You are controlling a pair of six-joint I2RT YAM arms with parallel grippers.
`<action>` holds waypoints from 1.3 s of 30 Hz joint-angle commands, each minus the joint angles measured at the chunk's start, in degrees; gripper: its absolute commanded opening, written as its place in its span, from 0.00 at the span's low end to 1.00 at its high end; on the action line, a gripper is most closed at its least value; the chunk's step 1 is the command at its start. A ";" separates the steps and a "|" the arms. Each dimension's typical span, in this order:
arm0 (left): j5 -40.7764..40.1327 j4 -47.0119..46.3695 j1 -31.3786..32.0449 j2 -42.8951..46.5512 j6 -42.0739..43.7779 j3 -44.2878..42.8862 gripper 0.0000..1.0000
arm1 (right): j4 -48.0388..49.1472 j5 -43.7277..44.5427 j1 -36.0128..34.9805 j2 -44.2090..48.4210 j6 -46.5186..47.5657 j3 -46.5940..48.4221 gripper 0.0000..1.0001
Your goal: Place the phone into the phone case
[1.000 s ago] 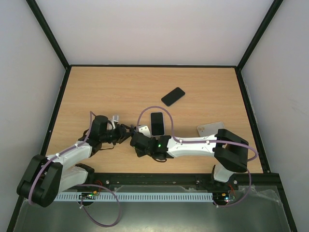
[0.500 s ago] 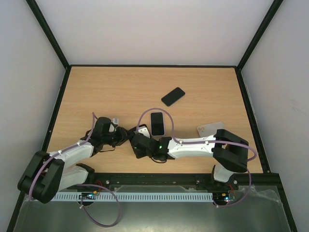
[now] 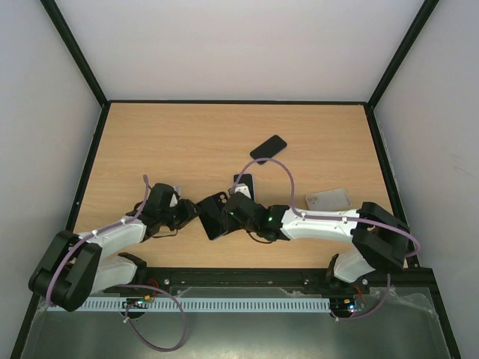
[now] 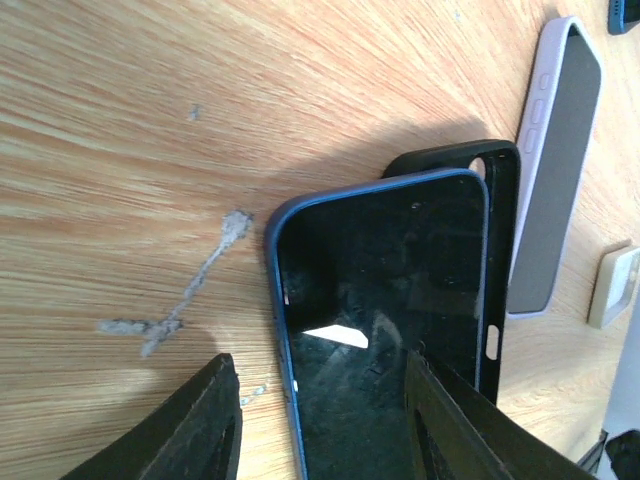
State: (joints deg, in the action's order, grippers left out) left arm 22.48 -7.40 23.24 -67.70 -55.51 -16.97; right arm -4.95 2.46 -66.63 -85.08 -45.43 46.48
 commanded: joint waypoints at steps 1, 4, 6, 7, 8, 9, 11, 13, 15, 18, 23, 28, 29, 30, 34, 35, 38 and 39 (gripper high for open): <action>-2.26 2.09 0.34 -0.42 1.11 -0.84 0.46 | 3.35 -2.01 2.27 -1.08 1.80 -1.17 0.46; -2.32 0.60 0.65 -1.41 0.29 -0.24 0.46 | 6.66 -4.42 3.13 -2.72 2.69 -1.71 0.37; -2.11 -0.60 0.87 -2.42 -0.25 0.02 0.46 | 7.71 -5.87 3.33 -4.04 3.15 -1.64 0.36; -2.09 -1.12 1.03 -2.92 -0.51 0.13 0.46 | 7.71 -6.21 3.47 -4.98 3.38 -1.31 0.37; -2.09 -1.72 1.21 -3.41 -0.69 0.17 0.45 | 7.79 -6.40 3.56 -5.75 3.64 -1.03 0.38; -2.09 -2.27 1.41 -4.04 -0.81 0.11 0.44 | 8.26 -6.83 3.78 -6.52 3.90 -0.98 0.39; -1.58 -3.50 1.66 -5.27 -0.72 0.09 0.41 | 10.74 -9.21 4.82 -7.99 4.43 -2.20 0.40; -1.10 -4.39 1.95 -6.19 -0.87 -0.06 0.38 | 15.37 -14.84 6.55 -8.93 4.83 -4.26 0.40; -0.79 -4.98 2.19 -6.84 -0.91 -0.07 0.35 | 18.50 -18.51 7.20 -9.51 5.14 -5.62 0.40; -0.62 -5.14 2.33 -7.15 -0.92 -0.29 0.32 | 20.44 -21.91 7.27 -10.79 5.05 -6.15 0.37; 0.02 -5.66 2.33 -6.93 -1.23 -0.12 0.29 | 24.98 -23.61 7.41 -10.43 3.27 -8.33 0.26; 2.18 -7.41 2.71 -6.64 -3.02 0.59 0.27 | 27.29 -24.05 7.96 -9.30 1.68 -9.41 0.14; 2.26 -7.43 2.91 -6.40 -3.25 0.58 0.27 | 28.41 -24.19 8.17 -9.07 1.21 -9.84 0.11; 2.37 -7.30 3.06 -6.01 -3.53 0.61 0.27 | 29.02 -24.37 8.32 -8.69 0.75 -10.17 0.07; 2.61 -5.85 3.16 -2.90 -4.20 0.35 0.33 | 30.35 -25.25 8.44 -7.00 -0.68 -11.06 0.02; 2.55 -5.37 3.20 -1.77 -4.20 0.33 0.35 | 30.63 -25.30 8.51 -6.57 -1.10 -11.26 0.02; 1.67 -3.46 3.21 2.36 -3.98 0.21 0.48 | 30.23 -25.67 8.59 -5.28 -2.54 -11.60 0.02; 1.01 -2.33 3.21 3.79 -3.70 0.08 0.52 | 29.48 -25.99 8.72 -4.90 -2.86 -11.59 0.02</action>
State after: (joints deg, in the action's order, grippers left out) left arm 22.92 -11.94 25.93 -68.75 -59.53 -16.84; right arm 23.16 -22.13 -57.76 -92.38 -47.03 35.57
